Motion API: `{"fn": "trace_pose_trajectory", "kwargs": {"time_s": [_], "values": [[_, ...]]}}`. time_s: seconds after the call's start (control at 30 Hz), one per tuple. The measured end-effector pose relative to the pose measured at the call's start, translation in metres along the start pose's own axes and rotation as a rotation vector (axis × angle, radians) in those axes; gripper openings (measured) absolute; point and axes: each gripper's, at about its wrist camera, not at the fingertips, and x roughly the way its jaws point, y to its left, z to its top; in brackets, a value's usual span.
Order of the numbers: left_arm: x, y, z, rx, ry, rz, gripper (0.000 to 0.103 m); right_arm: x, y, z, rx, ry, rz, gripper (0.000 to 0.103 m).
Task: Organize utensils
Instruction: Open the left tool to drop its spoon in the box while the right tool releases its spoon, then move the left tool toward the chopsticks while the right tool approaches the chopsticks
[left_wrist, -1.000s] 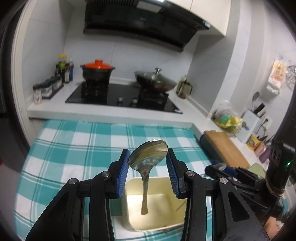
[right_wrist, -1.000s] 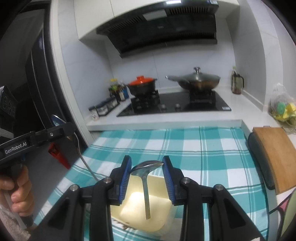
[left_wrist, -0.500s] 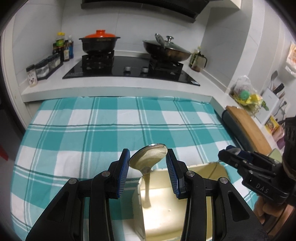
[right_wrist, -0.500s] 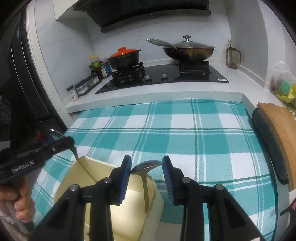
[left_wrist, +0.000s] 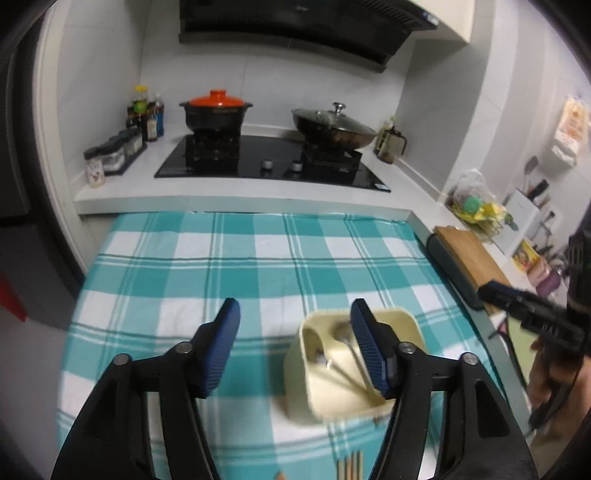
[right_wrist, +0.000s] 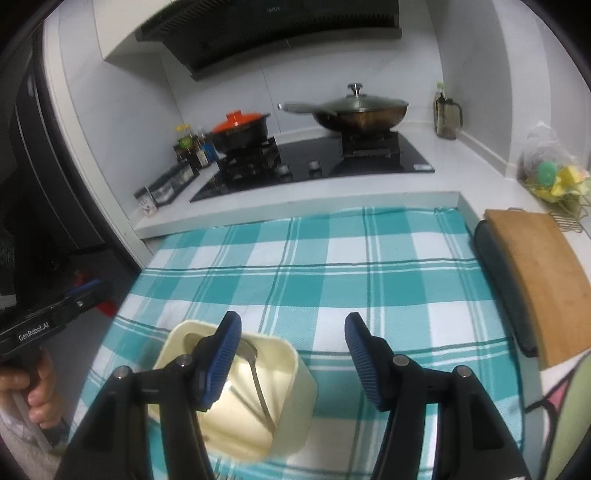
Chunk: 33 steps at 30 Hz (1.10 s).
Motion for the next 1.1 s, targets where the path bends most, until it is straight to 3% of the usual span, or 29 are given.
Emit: {"fn": "trace_pose_trajectory", "kwargs": {"time_s": [0.07,0.27,0.43,0.63,0.77,0.87,1.1], "values": [[-0.035,0.003,-0.026,0.047,0.015,-0.013,0.08,-0.036,-0.001,-0.011,-0.015,-0.017,0.005,0.06],[-0.113,0.014,-0.131,0.182,0.119,0.075,0.084,-0.139,0.007,-0.084,-0.144,-0.08,-0.037,0.061],[-0.146,0.018,-0.201,0.115,0.134,0.08,0.091,-0.193,0.019,-0.171,-0.243,-0.142,-0.163,0.061],[-0.14,0.006,-0.258,-0.047,0.117,0.011,0.093,-0.199,0.042,-0.272,-0.197,-0.162,-0.233,0.061],[-0.111,-0.003,-0.29,-0.08,0.185,0.0,0.093,-0.173,0.06,-0.326,-0.195,-0.07,-0.191,0.061],[-0.102,-0.009,-0.311,-0.054,0.214,0.036,0.093,-0.159,0.069,-0.347,-0.199,-0.007,-0.165,0.061],[-0.098,-0.007,-0.34,-0.077,0.244,0.07,0.093,-0.145,0.079,-0.367,-0.167,0.038,-0.12,0.061]]}}
